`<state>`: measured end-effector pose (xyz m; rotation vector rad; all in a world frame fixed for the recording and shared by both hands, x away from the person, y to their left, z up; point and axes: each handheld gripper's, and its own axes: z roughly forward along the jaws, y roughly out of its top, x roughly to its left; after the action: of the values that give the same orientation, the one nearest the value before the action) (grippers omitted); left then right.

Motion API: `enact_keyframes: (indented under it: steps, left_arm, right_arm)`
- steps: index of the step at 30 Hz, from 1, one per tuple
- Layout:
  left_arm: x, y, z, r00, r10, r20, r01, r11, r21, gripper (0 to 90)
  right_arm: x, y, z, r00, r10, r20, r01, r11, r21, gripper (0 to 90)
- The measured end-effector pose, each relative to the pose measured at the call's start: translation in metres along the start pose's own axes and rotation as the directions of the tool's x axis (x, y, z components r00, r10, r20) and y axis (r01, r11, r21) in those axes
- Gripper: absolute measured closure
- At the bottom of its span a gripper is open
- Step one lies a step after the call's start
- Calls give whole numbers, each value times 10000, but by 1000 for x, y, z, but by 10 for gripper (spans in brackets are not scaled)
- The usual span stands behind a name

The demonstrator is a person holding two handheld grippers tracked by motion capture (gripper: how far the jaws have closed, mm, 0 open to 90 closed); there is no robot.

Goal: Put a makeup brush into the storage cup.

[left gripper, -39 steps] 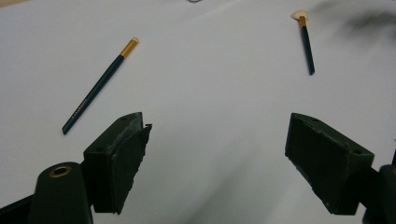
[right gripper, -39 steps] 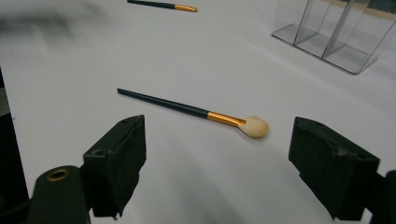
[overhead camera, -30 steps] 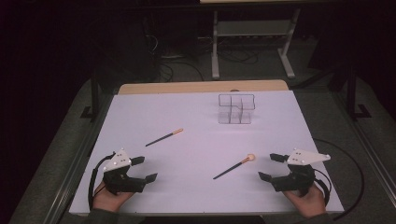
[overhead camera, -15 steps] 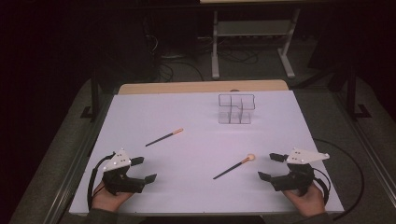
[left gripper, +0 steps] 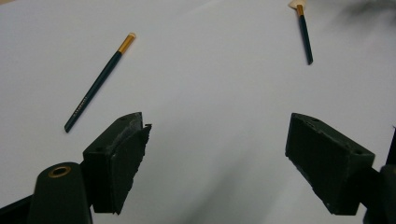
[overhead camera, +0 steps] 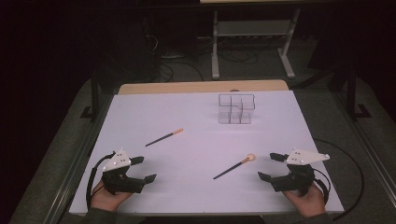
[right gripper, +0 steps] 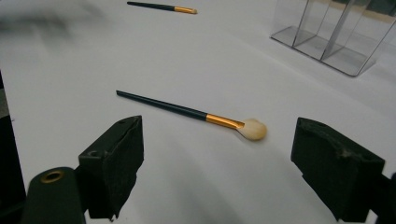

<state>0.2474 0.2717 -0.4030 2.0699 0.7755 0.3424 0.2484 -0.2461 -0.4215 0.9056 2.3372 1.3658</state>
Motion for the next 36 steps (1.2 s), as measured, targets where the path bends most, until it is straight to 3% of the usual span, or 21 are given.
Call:
enact_keyframes:
  steps: [9,15,22,36]
  left_arm:
    - [3,9,-2,9998,143,112,-145,9998,139,197]
    - [7,17,-3,9989,367,302,-374,9990,249,214]
    - [18,29,-1,9974,350,627,-385,9977,559,217]
    - [38,55,6,9972,418,622,-480,9938,1006,254]
  right_arm:
    - [-2,-1,-7,9999,72,74,-69,9992,-394,155]
    - [-2,0,-5,9999,129,6,-129,9997,-222,149]
    - [-1,0,-5,10000,30,55,-29,9999,-166,149]
    - [-1,3,-3,10000,-27,-54,27,10000,-82,148]
